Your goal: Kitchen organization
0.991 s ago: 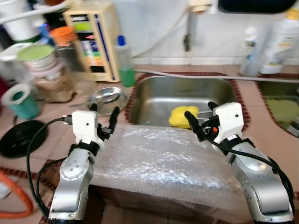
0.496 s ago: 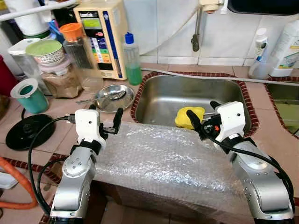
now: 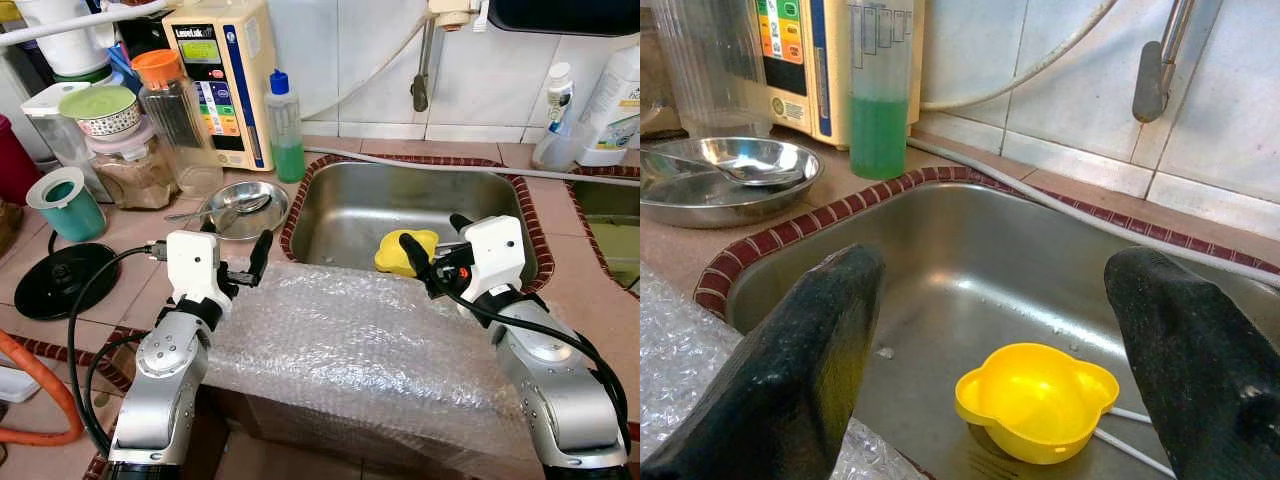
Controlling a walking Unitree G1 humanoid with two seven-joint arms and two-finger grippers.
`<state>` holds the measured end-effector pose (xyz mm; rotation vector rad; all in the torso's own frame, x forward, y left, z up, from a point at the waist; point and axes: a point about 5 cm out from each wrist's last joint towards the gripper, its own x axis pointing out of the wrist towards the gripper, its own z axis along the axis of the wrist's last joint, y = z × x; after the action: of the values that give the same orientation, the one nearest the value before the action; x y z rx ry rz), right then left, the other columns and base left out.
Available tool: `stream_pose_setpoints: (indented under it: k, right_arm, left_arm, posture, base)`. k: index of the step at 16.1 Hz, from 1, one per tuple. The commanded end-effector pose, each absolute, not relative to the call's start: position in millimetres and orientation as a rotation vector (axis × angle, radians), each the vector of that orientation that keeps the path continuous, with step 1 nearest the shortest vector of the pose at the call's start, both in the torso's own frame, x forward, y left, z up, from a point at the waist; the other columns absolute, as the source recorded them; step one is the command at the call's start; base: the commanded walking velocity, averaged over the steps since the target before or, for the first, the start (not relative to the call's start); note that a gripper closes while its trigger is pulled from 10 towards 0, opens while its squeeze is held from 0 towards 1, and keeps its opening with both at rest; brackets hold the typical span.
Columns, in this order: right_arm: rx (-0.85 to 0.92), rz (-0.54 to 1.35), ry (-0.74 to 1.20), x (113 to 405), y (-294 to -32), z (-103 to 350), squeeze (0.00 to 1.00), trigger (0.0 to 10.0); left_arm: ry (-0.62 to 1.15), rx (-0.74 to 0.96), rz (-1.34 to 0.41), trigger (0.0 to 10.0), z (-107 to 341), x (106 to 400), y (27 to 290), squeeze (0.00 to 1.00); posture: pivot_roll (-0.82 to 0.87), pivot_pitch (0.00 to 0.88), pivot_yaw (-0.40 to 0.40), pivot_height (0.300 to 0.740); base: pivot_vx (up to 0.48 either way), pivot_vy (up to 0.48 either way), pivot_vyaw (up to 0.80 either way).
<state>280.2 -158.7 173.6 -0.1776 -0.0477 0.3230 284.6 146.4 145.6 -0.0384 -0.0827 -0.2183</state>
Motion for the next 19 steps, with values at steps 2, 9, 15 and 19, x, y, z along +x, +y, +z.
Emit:
stream_pose_setpoints:
  k: [2, 9, 15, 19]
  right_arm:
    - [-0.187, 0.320, -0.062, 282.0, -158.9, 177.0, 0.00, 10.0]
    - [-0.189, 0.319, -0.060, 281.3, -159.6, 176.4, 0.00, 10.0]
    - [-0.190, 0.321, -0.058, 281.3, -159.3, 176.0, 0.00, 10.0]
    - [-0.191, 0.321, -0.055, 281.3, -159.8, 175.3, 0.00, 10.0]
  left_arm:
    - [-0.090, -0.044, -0.240, 10.0, 149.9, 283.5, 145.0, 0.00]
    - [-0.081, -0.057, -0.261, 10.0, 148.3, 281.0, 143.5, 0.00]
    - [-0.068, -0.056, -0.276, 10.0, 146.5, 279.4, 142.6, 0.00]
    - [-0.062, -0.056, -0.281, 10.0, 146.2, 278.7, 142.6, 0.00]
  posture:
    - [-0.04, 0.000, 0.112, 0.740]
    - [-0.04, 0.000, 0.112, 0.740]
    - [-0.04, 0.000, 0.114, 0.740]
    - [-0.04, 0.000, 0.114, 0.740]
  base:
    - [0.000, 0.000, 0.00]
    - [0.110, 0.000, 0.00]
    - [0.327, 0.000, 0.00]
    - [0.320, 0.000, 0.00]
